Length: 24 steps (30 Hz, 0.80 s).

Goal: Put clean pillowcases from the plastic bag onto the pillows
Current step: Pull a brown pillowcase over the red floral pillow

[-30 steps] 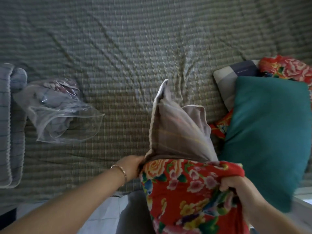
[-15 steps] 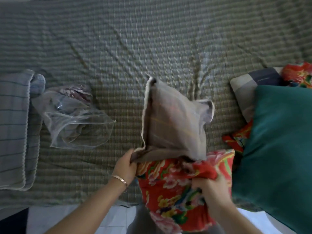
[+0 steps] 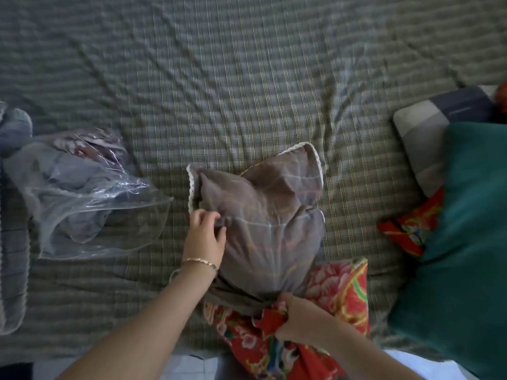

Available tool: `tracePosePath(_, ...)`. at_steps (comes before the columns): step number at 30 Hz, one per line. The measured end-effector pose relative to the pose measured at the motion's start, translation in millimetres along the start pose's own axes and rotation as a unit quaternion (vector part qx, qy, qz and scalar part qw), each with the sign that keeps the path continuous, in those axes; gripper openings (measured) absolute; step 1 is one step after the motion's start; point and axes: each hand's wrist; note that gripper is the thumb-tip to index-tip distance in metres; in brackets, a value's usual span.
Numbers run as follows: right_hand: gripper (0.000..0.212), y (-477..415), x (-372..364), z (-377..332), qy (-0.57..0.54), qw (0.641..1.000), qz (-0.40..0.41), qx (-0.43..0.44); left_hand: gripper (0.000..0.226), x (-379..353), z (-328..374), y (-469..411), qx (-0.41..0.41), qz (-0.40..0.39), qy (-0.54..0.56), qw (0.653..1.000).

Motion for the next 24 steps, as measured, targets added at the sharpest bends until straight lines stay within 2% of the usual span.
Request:
tracePosePath(2, 0.06, -4, 14, 0, 0.1, 0.992, -0.069, -0.015, 0.013, -5, -6, -8, 0.017, -0.024, -0.005, 1.0)
tracePosePath(4, 0.068, -5, 37, -15, 0.188, 0.981, -0.05, -0.008, 0.013, -6, -11, -13, 0.029, -0.018, 0.003, 0.999)
tracePosePath(5, 0.066, -6, 48, -22, 0.213, 0.977, 0.005, 0.004, 0.014, -4, -14, -14, 0.028, -0.013, 0.006, 0.999)
tracePosePath(8, 0.057, -22, 64, -43, 0.194, 0.96, 0.196, 0.039, 0.021, 4, -24, -13, -0.001, 0.014, 0.01, 1.0)
tracePosePath(10, 0.06, -38, 63, -49, 0.205, 0.94, 0.261, 0.078, 0.02, 12, -32, -4, -0.08, 0.018, 0.006, 0.997)
tracePosePath(12, 0.052, -52, 58, -50, 0.224, 0.933, 0.27, 0.078, 0.021, 17, -48, 10, -0.191, 0.005, -0.061, 0.98)
tracePosePath(13, 0.044, -59, 53, -48, 0.226, 0.933, 0.267, 0.087, 0.024, 18, -58, 17, -0.228, -0.033, -0.114, 0.966)
tracePosePath(14, 0.036, -63, 47, -45, 0.225, 0.929, 0.269, 0.12, 0.026, 20, -62, 21, -0.229, -0.09, -0.173, 0.954)
tracePosePath(16, 0.028, -66, 37, -36, 0.231, 0.916, 0.264, 0.197, 0.017, 25, -57, 18, -0.151, -0.167, -0.259, 0.939)
tracePosePath(17, 0.034, -65, 33, -32, 0.244, 0.91, 0.255, 0.217, 0.009, 30, -46, 11, -0.123, -0.16, -0.261, 0.944)
tracePosePath(18, 0.039, -62, 30, -30, 0.252, 0.909, 0.247, 0.221, 0.004, 34, -29, 2, -0.129, -0.125, -0.233, 0.956)
tracePosePath(19, 0.04, -60, 28, -25, 0.235, 0.916, 0.231, 0.228, 0.002, 35, -11, -7, -0.155, -0.08, -0.197, 0.965)
tracePosePath(20, 0.039, -57, 27, -20, 0.222, 0.919, 0.212, 0.247, 0.011, 31, 8, -19, -0.181, -0.047, -0.169, 0.968)
tracePosePath(21, 0.036, -51, 28, -17, 0.207, 0.92, 0.192, 0.271, 0.021, 24, 25, -33, -0.181, -0.063, -0.166, 0.967)
tracePosePath(22, 0.032, -47, 29, -12, 0.191, 0.919, 0.183, 0.292, 0.03, 13, 42, -48, -0.152, -0.116, -0.168, 0.967)
tracePosePath(24, 0.02, -42, 36, -6, 0.13, 0.931, 0.18, 0.289, 0.045, -23, 65, -71, -0.064, -0.277, -0.213, 0.935)
Point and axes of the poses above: each hand's wrist, its own y-axis away from the middle knuckle, its own x-axis out of the back of the hand, z = x × y, and after that the axes turned 1 degree about x, right-handed
